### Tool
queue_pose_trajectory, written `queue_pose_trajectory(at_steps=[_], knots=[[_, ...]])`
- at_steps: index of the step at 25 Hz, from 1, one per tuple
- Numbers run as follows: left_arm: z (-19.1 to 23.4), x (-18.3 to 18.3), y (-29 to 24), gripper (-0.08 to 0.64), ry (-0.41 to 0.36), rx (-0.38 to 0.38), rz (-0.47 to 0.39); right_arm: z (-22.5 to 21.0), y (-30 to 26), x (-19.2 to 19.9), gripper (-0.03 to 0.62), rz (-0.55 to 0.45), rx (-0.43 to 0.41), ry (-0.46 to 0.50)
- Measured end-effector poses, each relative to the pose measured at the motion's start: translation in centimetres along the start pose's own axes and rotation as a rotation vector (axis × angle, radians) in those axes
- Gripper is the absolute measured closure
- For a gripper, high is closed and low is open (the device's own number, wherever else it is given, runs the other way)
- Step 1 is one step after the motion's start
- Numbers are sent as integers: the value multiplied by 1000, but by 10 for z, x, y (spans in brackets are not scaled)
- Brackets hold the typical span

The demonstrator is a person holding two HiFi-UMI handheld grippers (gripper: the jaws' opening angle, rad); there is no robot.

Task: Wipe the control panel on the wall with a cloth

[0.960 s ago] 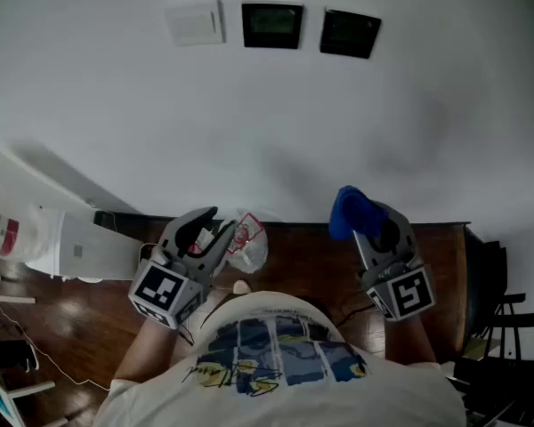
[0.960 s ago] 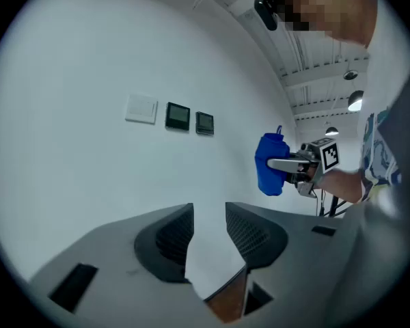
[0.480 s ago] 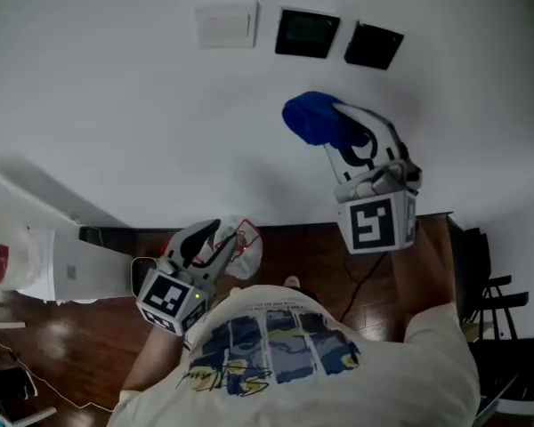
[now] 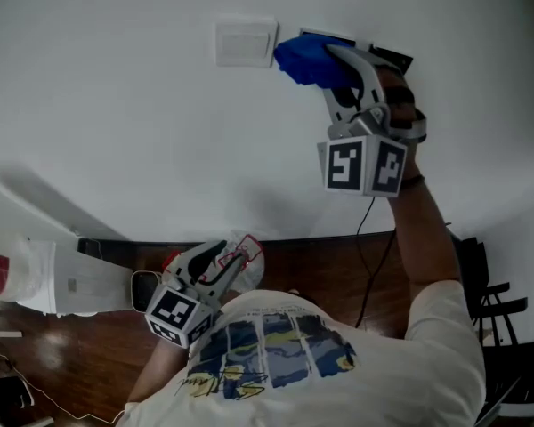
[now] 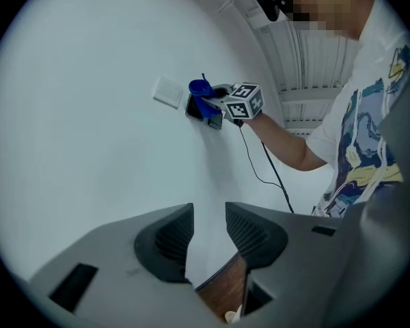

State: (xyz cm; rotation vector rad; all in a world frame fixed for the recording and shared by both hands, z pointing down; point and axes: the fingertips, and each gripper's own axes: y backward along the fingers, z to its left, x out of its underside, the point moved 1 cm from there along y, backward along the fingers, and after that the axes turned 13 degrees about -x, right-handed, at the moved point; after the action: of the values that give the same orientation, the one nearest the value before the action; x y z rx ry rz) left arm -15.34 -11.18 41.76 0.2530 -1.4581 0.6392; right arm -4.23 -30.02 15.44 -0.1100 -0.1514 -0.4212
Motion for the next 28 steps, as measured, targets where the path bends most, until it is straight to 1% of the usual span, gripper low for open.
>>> queue_pose_trajectory(at_steps=[4, 12, 14, 18, 21, 24, 26, 28], knots=[[6, 8, 2, 413, 2, 6, 23, 19, -13, 6, 509, 32, -28, 18], [16, 16, 5, 413, -1, -2, 42, 78, -22, 17, 509, 45, -105, 6], [18, 19, 6, 413, -12, -1, 42, 93, -26, 23, 509, 53, -130, -3], [20, 18, 8, 413, -6, -9, 33, 114, -35, 34, 509, 64, -160, -3], [23, 17, 12, 413, 10, -25, 28, 104, -22, 22, 509, 32, -138, 5], [24, 19, 15, 413, 19, -35, 30, 64, 1, 2, 509, -18, -52, 9], [23, 19, 16, 413, 14, -30, 25, 32, 8, -2, 509, -25, 13, 12], [19, 20, 17, 413, 2, -23, 20, 7, 8, -1, 509, -17, 55, 18]])
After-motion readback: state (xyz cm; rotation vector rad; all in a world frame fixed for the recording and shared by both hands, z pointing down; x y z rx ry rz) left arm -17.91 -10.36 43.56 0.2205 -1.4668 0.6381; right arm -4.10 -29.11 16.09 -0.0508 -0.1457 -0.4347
